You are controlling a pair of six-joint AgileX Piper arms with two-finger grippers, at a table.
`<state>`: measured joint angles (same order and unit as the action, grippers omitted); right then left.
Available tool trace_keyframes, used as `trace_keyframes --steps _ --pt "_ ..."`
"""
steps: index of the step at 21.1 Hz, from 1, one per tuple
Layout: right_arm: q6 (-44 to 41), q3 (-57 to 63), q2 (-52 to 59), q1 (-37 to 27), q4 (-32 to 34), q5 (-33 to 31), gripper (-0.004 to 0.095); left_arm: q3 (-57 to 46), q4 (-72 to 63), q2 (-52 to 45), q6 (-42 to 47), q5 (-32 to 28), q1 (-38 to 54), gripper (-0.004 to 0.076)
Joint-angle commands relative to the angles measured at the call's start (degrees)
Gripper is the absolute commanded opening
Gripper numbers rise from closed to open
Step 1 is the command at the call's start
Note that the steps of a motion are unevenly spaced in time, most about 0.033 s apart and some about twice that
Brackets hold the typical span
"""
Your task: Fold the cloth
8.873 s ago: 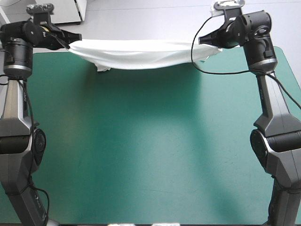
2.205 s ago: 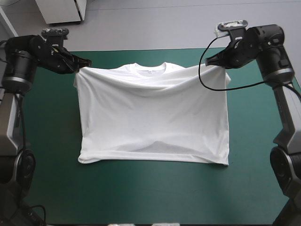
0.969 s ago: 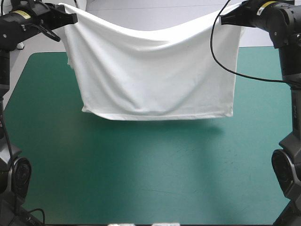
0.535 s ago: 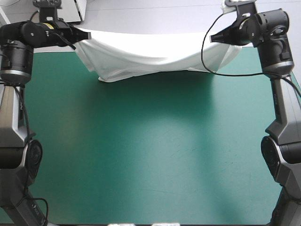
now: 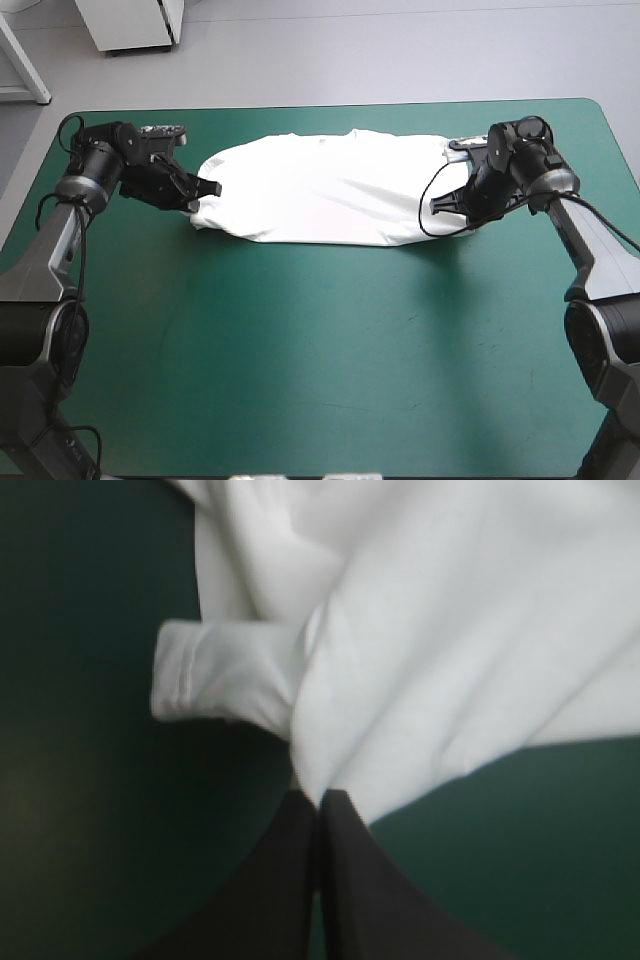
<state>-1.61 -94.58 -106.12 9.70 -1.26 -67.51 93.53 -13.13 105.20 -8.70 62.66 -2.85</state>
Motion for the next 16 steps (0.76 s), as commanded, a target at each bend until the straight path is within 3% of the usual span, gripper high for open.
trace_keyframes --steps 1,5,9,16 --pt "0.74 7.58 8.23 -0.26 -0.12 2.49 -0.0017 -9.17 -1.49 -8.73 -1.95 -2.56 -0.25 -0.0009" --pt "0.74 20.65 15.57 -0.26 -0.76 3.28 -0.0017 -25.95 -1.6 -17.44 -3.06 -4.4 -0.25 -0.0009" --pt "1.93 32.14 24.0 -0.26 -5.39 3.18 -0.0017 -39.81 -1.49 -26.44 -3.29 -4.63 -0.25 -0.0009" --pt "2.05 44.1 30.7 -0.26 -9.08 3.32 -0.0017 -49.75 -1.6 -33.25 -3.03 -4.09 -0.25 -0.0009"
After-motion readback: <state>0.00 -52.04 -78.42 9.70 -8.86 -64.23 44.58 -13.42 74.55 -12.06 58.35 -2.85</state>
